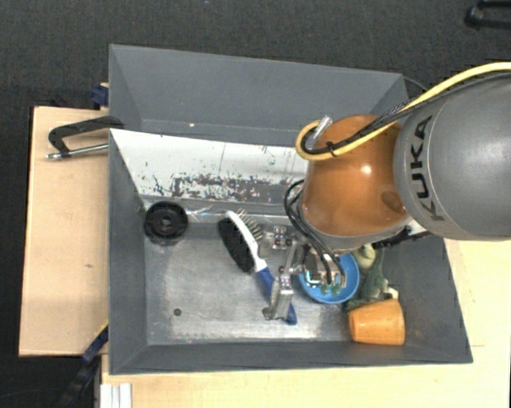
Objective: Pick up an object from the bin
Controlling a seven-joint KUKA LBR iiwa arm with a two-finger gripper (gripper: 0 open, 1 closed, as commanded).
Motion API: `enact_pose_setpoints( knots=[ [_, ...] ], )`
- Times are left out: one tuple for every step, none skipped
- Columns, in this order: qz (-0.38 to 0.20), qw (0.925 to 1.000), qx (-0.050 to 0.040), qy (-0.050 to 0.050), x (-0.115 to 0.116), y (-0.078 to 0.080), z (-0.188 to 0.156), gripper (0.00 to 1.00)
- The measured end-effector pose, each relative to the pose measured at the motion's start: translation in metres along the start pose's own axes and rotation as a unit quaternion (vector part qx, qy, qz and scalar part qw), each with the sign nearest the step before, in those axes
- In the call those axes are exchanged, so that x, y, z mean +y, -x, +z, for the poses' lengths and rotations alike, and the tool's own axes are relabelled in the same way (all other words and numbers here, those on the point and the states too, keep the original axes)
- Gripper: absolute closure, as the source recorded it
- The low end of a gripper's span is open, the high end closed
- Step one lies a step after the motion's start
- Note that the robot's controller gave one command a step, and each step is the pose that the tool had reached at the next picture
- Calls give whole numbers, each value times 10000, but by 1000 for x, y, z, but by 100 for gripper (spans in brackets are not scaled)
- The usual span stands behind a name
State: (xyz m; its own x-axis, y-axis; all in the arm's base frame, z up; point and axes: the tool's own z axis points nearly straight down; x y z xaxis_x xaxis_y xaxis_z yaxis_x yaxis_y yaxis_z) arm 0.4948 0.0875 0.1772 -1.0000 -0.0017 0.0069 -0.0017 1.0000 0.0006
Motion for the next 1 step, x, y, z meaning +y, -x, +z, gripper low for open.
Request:
enact_pose_setpoints(
  knots=[
    [795,9968,-47,-6,-44,59,93,0]
  ],
)
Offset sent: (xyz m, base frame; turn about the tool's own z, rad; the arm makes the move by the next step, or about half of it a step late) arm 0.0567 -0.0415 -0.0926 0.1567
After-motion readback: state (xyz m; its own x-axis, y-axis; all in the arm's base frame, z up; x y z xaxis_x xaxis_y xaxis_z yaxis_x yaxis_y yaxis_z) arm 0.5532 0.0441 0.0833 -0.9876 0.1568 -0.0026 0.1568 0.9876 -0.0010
